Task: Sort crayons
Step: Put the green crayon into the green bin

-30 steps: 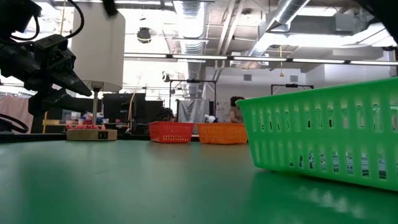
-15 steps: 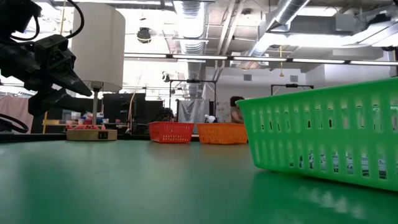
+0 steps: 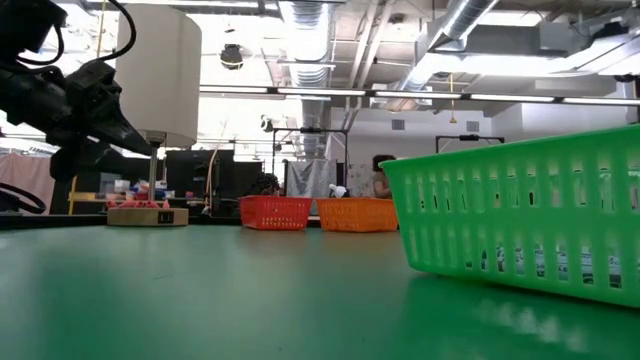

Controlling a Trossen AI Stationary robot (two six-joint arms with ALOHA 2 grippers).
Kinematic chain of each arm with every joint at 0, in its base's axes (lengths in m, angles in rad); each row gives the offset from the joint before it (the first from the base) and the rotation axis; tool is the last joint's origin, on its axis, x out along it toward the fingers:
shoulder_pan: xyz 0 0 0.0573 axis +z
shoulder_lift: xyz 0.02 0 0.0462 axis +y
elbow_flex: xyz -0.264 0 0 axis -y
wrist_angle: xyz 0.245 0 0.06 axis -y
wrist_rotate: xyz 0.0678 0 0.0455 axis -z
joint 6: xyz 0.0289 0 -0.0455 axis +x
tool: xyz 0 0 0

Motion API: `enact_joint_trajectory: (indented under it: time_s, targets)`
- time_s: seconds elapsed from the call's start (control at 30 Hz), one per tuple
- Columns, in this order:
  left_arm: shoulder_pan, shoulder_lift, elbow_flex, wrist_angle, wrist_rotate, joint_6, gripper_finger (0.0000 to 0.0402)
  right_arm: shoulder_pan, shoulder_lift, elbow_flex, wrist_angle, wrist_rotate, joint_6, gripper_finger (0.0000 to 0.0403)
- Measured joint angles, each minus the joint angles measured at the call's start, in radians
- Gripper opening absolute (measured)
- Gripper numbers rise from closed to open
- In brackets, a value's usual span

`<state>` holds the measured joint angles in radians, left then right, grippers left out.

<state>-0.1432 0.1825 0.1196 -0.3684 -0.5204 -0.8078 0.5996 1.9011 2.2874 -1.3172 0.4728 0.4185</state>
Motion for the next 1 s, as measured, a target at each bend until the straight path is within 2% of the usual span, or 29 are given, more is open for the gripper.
enact_joint_trajectory:
  time_s: [0.13, 0.3, 0.7, 0.8, 0.9, 1.0]
  targets:
    - [0.0, 0.0, 0.0, 0.002, -0.052, -0.006, 0.0215, 0.034, 0.0, -0.023, -0.113, 0.029, 0.145, 0.0118]
    - [0.0, 0.0, 0.0, 0.002, -0.139, -0.091, 0.0215, 0.073, 0.001, -0.051, -0.221, 0.081, 0.276, 0.0118]
    - [0.0, 0.0, 0.0, 0.042, -0.177, -0.132, 0.0215, 0.138, 0.002, -0.108, -0.254, 0.104, 0.387, 0.0117]
    - [0.0, 0.001, -0.001, 0.13, -0.084, -0.122, 0.0215, 0.152, 0.001, -0.109, -0.254, 0.105, 0.412, 0.0117]
    - [-0.001, 0.0, -0.001, 0.331, 0.134, 0.068, 0.0215, 0.169, 0.002, -0.109, -0.254, 0.105, 0.415, 0.0117]
    - [-0.01, 0.001, -0.001, 0.485, 0.323, 0.181, 0.0215, 0.181, 0.001, -0.109, -0.254, 0.106, 0.426, 0.0117]
